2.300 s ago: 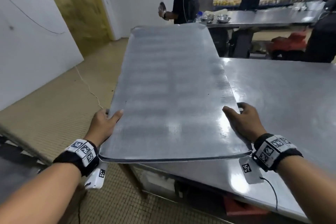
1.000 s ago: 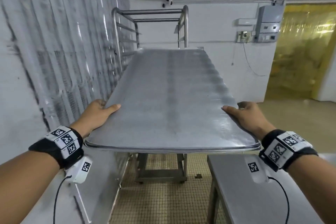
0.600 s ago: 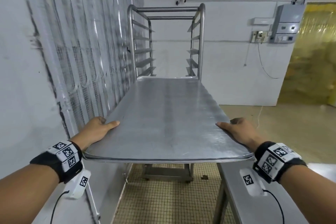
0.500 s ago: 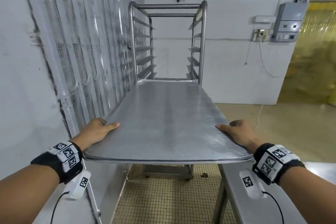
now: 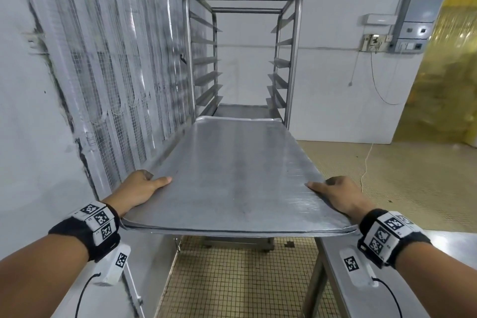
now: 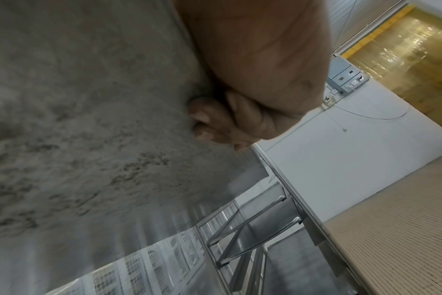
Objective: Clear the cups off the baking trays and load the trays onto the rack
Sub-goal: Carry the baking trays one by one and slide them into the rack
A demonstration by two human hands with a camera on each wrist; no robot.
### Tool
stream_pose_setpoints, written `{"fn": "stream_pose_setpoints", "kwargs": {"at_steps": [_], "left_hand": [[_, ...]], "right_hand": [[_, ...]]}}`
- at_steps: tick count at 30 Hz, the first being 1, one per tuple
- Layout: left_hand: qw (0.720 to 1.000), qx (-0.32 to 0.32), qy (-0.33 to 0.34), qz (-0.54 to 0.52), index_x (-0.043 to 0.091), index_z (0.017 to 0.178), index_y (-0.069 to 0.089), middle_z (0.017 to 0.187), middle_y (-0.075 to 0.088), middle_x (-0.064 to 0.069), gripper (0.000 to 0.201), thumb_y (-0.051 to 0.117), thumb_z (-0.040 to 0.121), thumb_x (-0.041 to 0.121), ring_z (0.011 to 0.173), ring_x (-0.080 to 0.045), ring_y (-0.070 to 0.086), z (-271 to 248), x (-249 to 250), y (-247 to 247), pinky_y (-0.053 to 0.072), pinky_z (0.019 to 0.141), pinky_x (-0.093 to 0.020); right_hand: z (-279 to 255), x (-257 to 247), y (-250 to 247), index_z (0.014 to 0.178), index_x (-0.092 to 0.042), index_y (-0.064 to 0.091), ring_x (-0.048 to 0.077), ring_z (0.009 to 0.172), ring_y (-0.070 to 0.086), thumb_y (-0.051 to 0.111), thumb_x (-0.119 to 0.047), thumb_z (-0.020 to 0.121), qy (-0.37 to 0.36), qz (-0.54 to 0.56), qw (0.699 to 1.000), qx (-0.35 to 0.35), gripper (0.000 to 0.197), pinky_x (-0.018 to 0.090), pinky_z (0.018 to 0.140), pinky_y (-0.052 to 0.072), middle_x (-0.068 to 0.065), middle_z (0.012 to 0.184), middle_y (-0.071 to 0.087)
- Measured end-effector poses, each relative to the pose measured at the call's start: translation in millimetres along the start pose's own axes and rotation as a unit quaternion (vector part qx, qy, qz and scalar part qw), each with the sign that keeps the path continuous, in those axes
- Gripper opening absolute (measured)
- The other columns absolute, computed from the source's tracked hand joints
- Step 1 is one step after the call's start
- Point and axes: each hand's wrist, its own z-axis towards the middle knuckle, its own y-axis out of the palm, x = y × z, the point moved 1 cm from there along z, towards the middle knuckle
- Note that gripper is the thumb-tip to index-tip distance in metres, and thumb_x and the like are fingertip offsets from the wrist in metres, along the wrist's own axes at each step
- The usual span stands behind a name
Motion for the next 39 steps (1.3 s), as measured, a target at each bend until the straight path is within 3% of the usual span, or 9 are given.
{"fn": "stream_pose_setpoints", "kwargs": {"at_steps": [5,11,14,18,21,25,28,31,39], "left_hand": [[1.0,-0.006,0.004,-0.003,0.009,0.085,0.064,0.081,0.071,-0.006,0.036,0.078,0.084,0.042,0.069,-0.018,0.066,27.4,7.1,5.2,0.043,0.054,-0.026],[1.0,-0.007,-0.003,-0.02,0.012,0.087,0.061,0.084,0.068,-0.003,0.032,0.078,0.086,0.038,0.071,-0.016,0.064,79.2,-1.6,23.0,0.043,0.055,-0.025],[1.0,-0.012,-0.004,-0.019,0.008,0.098,0.061,0.091,0.07,-0.006,0.04,0.078,0.085,0.041,0.075,-0.016,0.065,108.0,-14.3,37.5,0.044,0.058,-0.025],[1.0,-0.009,-0.003,-0.027,0.009,0.103,0.059,0.083,0.066,0.002,0.037,0.077,0.087,0.037,0.072,-0.011,0.063,140.5,-25.3,54.6,0.044,0.057,-0.023],[0.999,-0.017,-0.003,-0.035,0.013,0.099,0.059,0.086,0.07,-0.002,0.035,0.078,0.085,0.039,0.075,-0.017,0.068,165.7,-36.7,65.7,0.05,0.064,-0.027],[0.999,-0.014,0.007,-0.041,0.021,0.085,0.054,0.082,0.064,0.004,0.024,0.076,0.089,0.032,0.075,-0.017,0.064,189.6,-43.2,77.9,0.048,0.07,-0.027],[0.999,-0.012,0.005,-0.042,0.019,0.091,0.055,0.084,0.064,0.002,0.025,0.076,0.088,0.033,0.076,-0.017,0.063,207.7,-45.7,82.1,0.048,0.071,-0.028],[0.998,-0.018,0.007,-0.056,0.026,0.085,0.052,0.084,0.064,0.004,0.025,0.077,0.088,0.033,0.079,-0.02,0.064,226.1,-48.8,85.3,0.052,0.079,-0.033],[0.997,-0.031,0.007,-0.076,0.023,0.083,0.058,0.087,0.07,0.002,0.021,0.077,0.088,0.03,0.084,-0.025,0.071,264.0,-46.8,94.5,0.059,0.086,-0.044]], "right_hand": [[31.2,0.4,12.4,0.065,-0.009,0.056,0.005,0.032,0.045,0.08,-0.042,0.083,0.004,-0.001,1.0,0.005,0.044,0.016,0.035,0.033,-0.007,0.043,0.053],[76.6,9.3,36.4,0.074,-0.005,0.064,0.02,0.05,0.05,0.077,-0.052,0.081,0.012,-0.028,1.0,0.006,0.05,0.023,0.045,0.038,0.006,0.057,0.059],[100.8,18.2,52.5,0.071,0.0,0.064,0.019,0.048,0.049,0.075,-0.054,0.082,0.015,-0.056,0.998,0.021,0.056,0.024,0.046,0.038,0.007,0.054,0.059],[130.1,28.0,74.8,0.068,-0.004,0.064,0.017,0.052,0.058,0.071,-0.055,0.085,0.017,-0.093,0.995,0.043,0.054,0.026,0.049,0.038,0.002,0.055,0.064],[151.4,37.6,91.8,0.069,-0.008,0.062,0.019,0.055,0.061,0.07,-0.056,0.086,0.02,-0.09,0.995,0.042,0.052,0.028,0.051,0.039,0.0,0.057,0.064],[177.7,47.1,109.0,0.075,-0.006,0.063,0.025,0.062,0.064,0.069,-0.058,0.085,0.028,-0.105,0.993,0.047,0.053,0.029,0.054,0.042,0.006,0.064,0.068],[194.6,50.9,118.3,0.075,-0.004,0.063,0.03,0.063,0.064,0.07,-0.057,0.085,0.029,-0.096,0.993,0.054,0.055,0.032,0.057,0.045,0.009,0.063,0.068],[207.8,51.8,124.8,0.079,-0.007,0.063,0.026,0.065,0.066,0.07,-0.057,0.085,0.04,-0.089,0.994,0.057,0.051,0.03,0.058,0.044,0.006,0.066,0.069],[239.7,49.4,134.4,0.087,-0.011,0.062,0.019,0.064,0.065,0.067,-0.059,0.086,0.048,-0.097,0.993,0.052,0.049,0.026,0.054,0.04,0.002,0.069,0.069]]}}
